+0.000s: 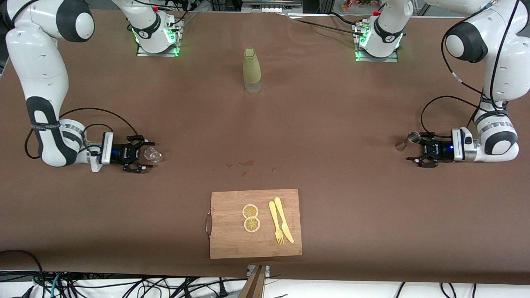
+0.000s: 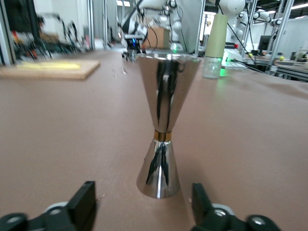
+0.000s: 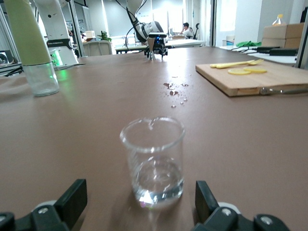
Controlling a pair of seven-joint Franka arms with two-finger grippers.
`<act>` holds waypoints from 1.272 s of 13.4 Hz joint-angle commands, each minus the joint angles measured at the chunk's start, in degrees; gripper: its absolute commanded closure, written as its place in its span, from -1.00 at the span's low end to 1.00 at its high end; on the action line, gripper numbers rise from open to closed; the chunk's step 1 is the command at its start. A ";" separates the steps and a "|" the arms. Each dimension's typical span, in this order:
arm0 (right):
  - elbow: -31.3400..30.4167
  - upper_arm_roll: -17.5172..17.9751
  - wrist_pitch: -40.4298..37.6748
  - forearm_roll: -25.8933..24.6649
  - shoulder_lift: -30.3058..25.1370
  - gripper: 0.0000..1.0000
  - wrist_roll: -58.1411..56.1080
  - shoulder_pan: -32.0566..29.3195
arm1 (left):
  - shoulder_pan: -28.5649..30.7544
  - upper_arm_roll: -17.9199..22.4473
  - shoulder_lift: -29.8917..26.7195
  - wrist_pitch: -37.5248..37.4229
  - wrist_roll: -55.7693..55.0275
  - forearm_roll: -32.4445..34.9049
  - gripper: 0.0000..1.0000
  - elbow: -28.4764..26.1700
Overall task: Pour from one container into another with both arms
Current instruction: 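Lower the glass cup with the right gripper while the left gripper lowers the jigger, then open both grippers and release the glass cup and jigger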
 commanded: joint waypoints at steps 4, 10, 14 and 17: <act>2.14 -5.57 -4.46 -8.31 -5.10 -1.00 15.90 -0.66 | -2.69 0.87 -6.21 0.00 -33.21 11.86 -1.00 11.20; 8.46 -5.75 -6.48 -20.26 -14.42 -1.00 52.26 -0.14 | -8.57 0.17 -20.34 -5.80 -76.17 24.32 -1.00 15.26; 9.71 -5.40 -6.40 -32.56 -24.17 -1.00 79.77 3.02 | -16.13 -0.79 -29.58 -5.80 -94.93 33.56 -1.00 15.17; 9.62 -5.75 -5.87 -39.16 -30.06 -1.00 90.70 7.41 | -19.74 -3.25 -34.07 -4.49 -94.70 43.39 -1.00 15.26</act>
